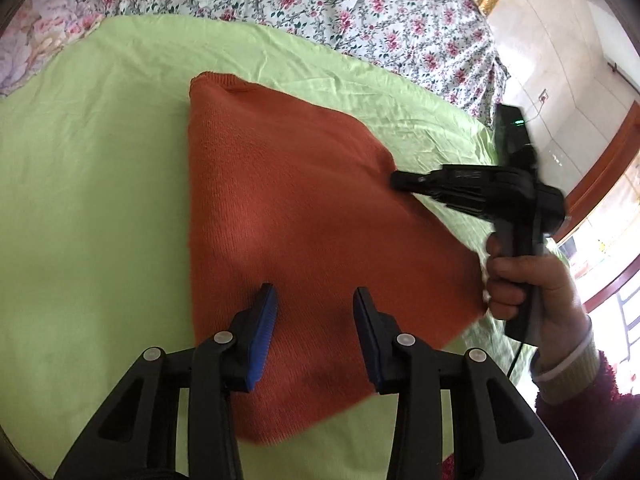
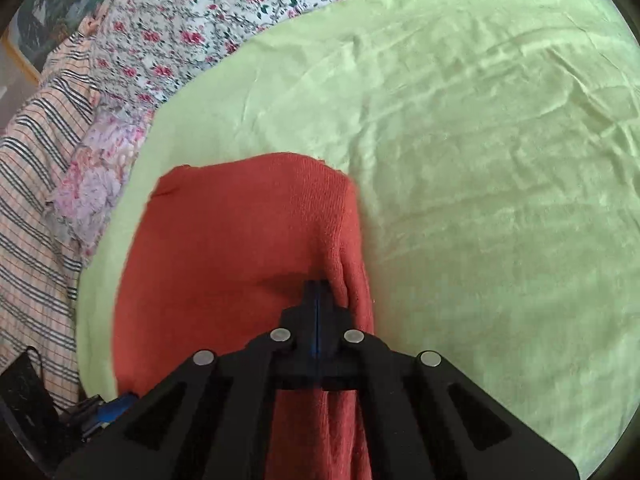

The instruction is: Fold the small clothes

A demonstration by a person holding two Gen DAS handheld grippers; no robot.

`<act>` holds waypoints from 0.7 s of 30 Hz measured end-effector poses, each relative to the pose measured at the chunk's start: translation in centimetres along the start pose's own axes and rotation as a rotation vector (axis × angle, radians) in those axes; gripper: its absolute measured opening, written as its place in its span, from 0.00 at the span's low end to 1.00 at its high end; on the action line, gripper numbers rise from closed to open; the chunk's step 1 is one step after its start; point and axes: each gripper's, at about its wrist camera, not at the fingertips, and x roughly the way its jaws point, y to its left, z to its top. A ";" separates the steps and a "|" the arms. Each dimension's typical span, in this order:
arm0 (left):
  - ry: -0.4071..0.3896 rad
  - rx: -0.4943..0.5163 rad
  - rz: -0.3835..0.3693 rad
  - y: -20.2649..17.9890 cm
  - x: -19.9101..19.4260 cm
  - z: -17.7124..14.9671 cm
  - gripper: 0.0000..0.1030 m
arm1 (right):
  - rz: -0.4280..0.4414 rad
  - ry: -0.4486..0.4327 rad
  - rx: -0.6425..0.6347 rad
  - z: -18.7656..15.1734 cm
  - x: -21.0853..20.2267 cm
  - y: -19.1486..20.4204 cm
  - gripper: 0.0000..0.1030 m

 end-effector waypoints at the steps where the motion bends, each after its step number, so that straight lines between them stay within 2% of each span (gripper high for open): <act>1: -0.005 0.007 0.006 -0.2 -0.4 -0.3 0.38 | 0.014 -0.012 -0.009 -0.5 -1.2 0.5 0.03; 4: -0.009 0.015 -0.008 -0.7 -1.1 -1.2 0.39 | 0.051 -0.036 -0.073 -2.6 -4.3 2.4 0.04; 6: -0.001 0.022 -0.007 -0.8 -0.9 -1.7 0.39 | 0.064 -0.020 -0.122 -4.9 -5.7 3.3 0.06; 9: 0.011 0.030 -0.006 -0.8 -0.5 -2.1 0.39 | -0.066 0.018 -0.184 -7.7 -5.4 2.9 0.03; 10: 0.012 0.032 -0.003 -0.9 -0.5 -2.3 0.39 | -0.065 0.012 -0.181 -8.3 -5.3 2.2 0.01; 13: 0.022 0.041 0.010 -1.2 -0.4 -2.9 0.39 | -0.027 -0.013 -0.117 -8.9 -5.9 0.8 0.00; 21: 0.027 0.024 0.008 -0.5 -0.7 -4.2 0.39 | 0.007 -0.041 -0.164 -11.0 -8.9 2.7 0.04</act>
